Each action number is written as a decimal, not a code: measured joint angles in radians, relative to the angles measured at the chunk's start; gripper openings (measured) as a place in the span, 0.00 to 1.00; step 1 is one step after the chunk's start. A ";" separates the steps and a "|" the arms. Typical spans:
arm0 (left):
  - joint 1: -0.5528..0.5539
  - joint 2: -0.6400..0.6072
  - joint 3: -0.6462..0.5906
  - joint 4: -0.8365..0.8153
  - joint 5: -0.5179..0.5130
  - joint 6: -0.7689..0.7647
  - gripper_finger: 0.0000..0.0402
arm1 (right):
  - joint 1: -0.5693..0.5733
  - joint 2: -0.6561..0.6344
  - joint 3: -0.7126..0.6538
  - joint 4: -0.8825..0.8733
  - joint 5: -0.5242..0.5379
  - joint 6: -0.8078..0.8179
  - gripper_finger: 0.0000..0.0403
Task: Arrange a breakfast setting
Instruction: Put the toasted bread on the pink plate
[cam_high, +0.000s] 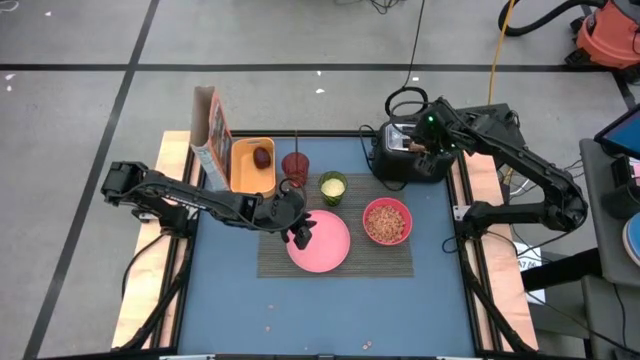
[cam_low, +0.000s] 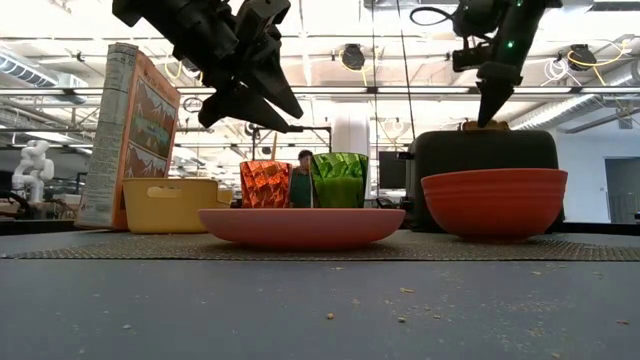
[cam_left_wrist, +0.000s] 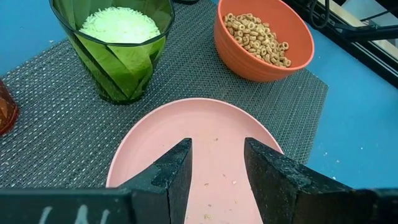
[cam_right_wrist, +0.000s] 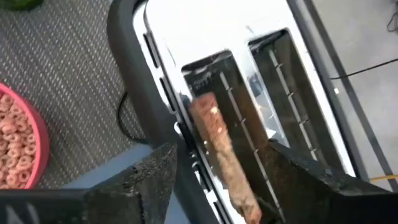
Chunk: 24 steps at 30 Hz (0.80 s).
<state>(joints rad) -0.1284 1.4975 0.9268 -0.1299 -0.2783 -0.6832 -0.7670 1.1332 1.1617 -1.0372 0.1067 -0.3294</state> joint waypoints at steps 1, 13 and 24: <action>0.000 0.000 0.000 0.000 0.000 0.000 0.38 | 0.000 0.000 0.000 0.010 0.000 0.000 0.56; 0.000 0.000 0.000 0.000 0.000 0.000 0.38 | -0.026 0.001 -0.001 0.031 0.004 0.002 0.35; 0.000 0.000 0.000 0.000 0.000 -0.001 0.38 | -0.027 0.001 -0.001 0.030 0.000 0.002 0.17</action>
<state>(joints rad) -0.1287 1.4975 0.9268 -0.1299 -0.2783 -0.6838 -0.7937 1.1339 1.1606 -1.0069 0.1064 -0.3271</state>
